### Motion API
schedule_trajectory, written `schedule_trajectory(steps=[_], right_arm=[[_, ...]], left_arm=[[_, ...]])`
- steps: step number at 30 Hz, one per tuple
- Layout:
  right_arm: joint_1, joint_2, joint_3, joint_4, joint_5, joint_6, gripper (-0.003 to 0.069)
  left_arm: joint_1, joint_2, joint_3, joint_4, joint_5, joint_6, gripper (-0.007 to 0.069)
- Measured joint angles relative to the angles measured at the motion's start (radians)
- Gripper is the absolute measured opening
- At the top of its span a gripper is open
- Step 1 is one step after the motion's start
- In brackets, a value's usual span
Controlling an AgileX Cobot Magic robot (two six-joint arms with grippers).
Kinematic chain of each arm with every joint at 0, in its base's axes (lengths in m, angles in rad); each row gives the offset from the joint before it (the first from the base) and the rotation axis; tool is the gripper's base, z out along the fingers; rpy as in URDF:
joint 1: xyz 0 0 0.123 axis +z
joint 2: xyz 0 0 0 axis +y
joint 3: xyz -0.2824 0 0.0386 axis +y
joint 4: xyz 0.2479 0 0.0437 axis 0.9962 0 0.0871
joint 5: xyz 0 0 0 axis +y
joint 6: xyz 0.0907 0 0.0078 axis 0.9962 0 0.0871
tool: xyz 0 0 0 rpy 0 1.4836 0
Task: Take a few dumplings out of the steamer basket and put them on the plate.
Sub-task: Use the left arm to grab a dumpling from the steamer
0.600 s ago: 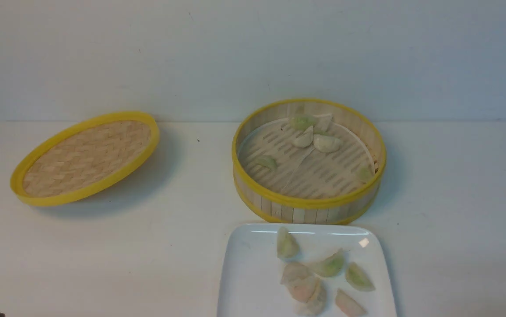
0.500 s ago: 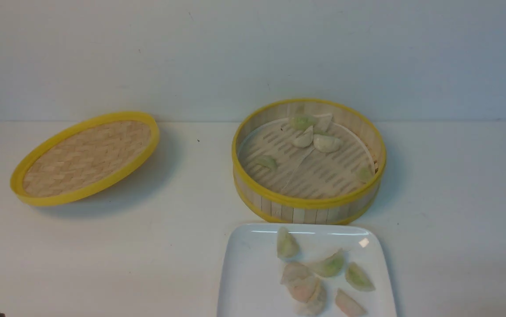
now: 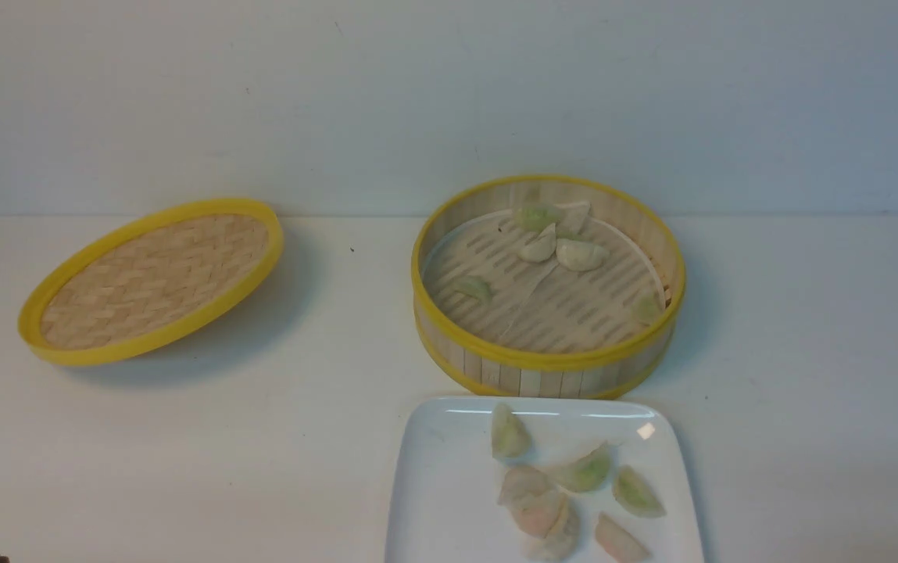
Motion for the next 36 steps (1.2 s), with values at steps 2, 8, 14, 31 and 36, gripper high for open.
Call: schedule_trajectory(steps=[2, 8, 14, 31, 36], right_arm=[[0.0, 0.0, 0.0, 0.0, 0.0, 0.0, -0.0015], [0.0, 0.0, 0.0, 0.0, 0.0, 0.0, -0.0015], [0.0, 0.0, 0.0, 0.0, 0.0, 0.001, -0.0015], [0.0, 0.0, 0.001, 0.035, -0.015, 0.015, -0.0015], [0.0, 0.0, 0.01, 0.338, -0.204, 0.095, -0.0015]], left_arm=[[0.0, 0.0, 0.0, 0.0, 0.0, 0.0, -0.0006], [0.0, 0.0, 0.0, 0.0, 0.0, 0.0, -0.0006], [0.0, 0.0, 0.001, 0.008, -0.03, 0.003, -0.0006], [0.0, 0.0, 0.002, -0.296, -0.59, -0.178, -0.0006], [0.0, 0.0, 0.002, -0.299, -0.774, -0.208, -0.0006]])
